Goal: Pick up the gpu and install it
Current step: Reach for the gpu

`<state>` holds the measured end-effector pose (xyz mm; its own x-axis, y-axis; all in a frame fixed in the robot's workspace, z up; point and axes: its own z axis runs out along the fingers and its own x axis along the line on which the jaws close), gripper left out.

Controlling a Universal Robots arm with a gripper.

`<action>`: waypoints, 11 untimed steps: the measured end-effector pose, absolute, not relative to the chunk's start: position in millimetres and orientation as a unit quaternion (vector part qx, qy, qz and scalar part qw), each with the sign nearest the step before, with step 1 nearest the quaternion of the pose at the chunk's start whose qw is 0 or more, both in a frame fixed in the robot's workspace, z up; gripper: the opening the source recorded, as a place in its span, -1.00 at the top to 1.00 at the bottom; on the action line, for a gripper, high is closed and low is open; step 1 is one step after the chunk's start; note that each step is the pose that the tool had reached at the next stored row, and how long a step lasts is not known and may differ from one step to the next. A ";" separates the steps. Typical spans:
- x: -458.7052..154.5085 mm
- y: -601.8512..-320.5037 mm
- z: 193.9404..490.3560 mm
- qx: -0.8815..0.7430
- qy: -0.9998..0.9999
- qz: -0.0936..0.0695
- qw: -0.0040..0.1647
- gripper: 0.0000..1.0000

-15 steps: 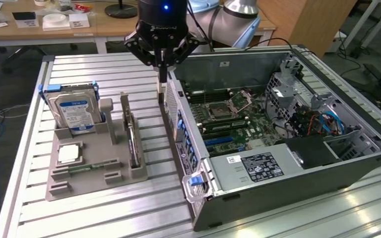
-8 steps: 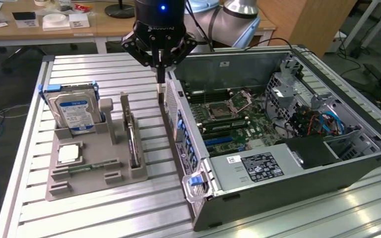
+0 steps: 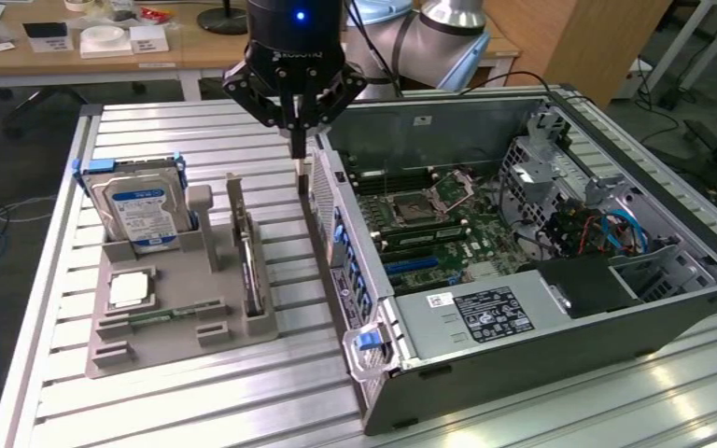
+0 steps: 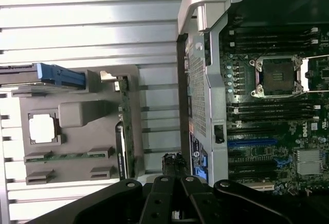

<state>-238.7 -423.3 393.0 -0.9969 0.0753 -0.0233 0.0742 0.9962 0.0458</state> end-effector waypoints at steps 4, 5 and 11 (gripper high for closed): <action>-241.7 -424.5 393.1 0.037 0.999 0.022 0.012 0.79; -242.6 -424.8 393.1 0.037 0.999 0.022 0.012 0.79; -248.5 -426.7 393.0 0.037 0.999 0.022 0.012 0.79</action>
